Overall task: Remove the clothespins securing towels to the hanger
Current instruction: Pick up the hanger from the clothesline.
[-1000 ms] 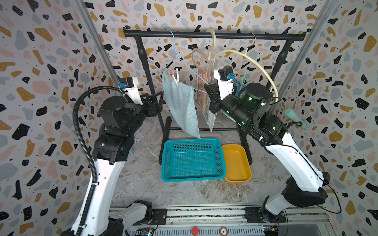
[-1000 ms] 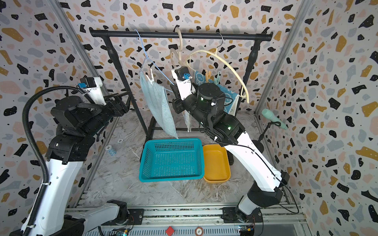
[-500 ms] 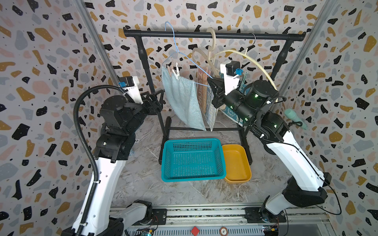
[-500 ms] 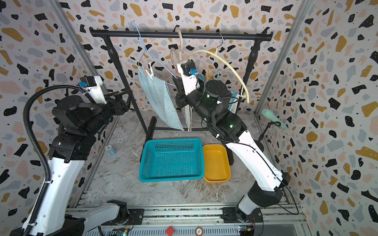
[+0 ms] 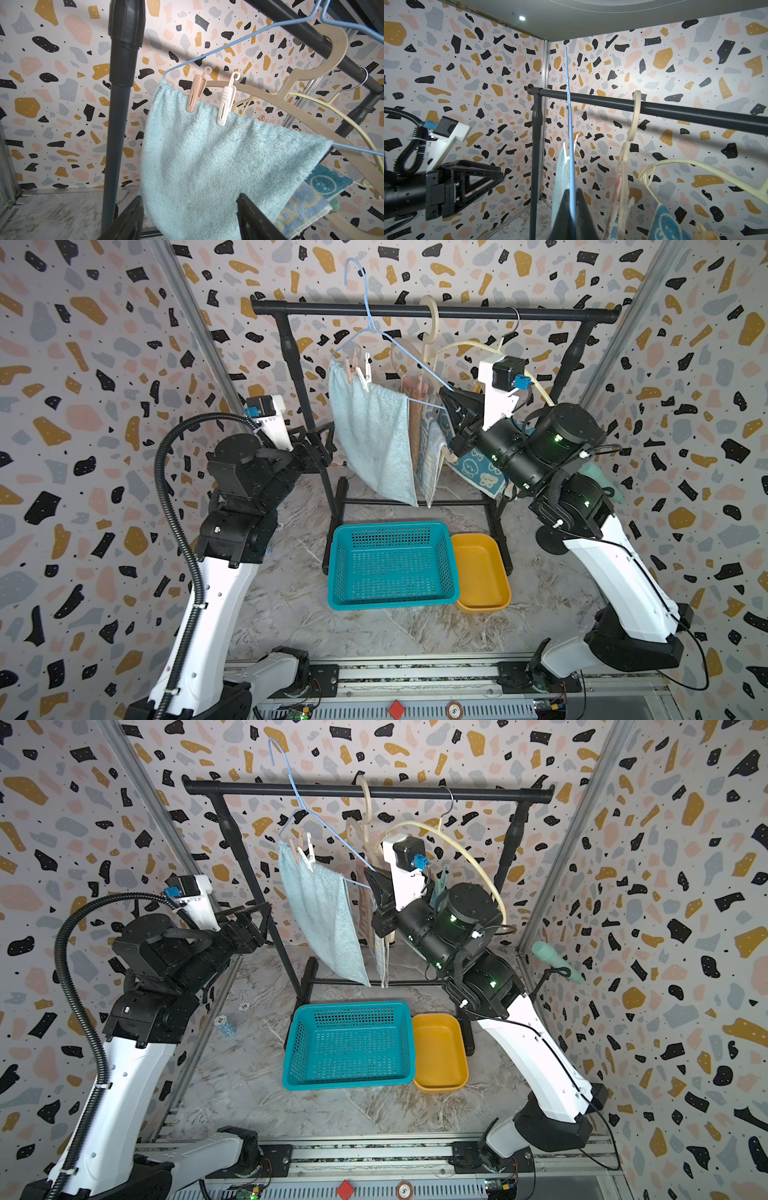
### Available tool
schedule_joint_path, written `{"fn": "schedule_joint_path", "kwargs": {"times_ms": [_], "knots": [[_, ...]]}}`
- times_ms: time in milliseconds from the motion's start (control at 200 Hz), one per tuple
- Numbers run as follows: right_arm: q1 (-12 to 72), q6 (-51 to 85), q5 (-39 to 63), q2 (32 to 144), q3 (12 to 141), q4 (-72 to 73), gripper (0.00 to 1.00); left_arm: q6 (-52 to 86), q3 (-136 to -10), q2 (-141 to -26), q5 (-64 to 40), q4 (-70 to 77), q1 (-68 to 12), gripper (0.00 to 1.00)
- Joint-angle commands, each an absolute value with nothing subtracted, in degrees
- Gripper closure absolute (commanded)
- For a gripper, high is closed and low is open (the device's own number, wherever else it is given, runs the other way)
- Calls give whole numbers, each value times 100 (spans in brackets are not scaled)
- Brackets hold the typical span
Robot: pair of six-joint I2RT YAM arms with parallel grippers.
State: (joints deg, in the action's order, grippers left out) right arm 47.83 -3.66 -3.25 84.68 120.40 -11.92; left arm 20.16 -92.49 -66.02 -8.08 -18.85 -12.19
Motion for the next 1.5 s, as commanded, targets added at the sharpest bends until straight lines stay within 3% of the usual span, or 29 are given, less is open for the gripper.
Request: {"fn": "schedule_joint_path", "kwargs": {"times_ms": [0, 1091, 1497], "knots": [[4750, -275, -219, 8154, 11982, -720, 100, 1983, -9224, -6574, -839, -1580, -1237, 29], [4718, 677, 843, 6783, 9842, -601, 100, 1166, -9957, -6475, -645, -3053, -1239, 27], [3591, 1895, 2460, 6230, 8360, 359, 100, 1133, -9932, -6560, -547, -3572, -1239, 27]]}}
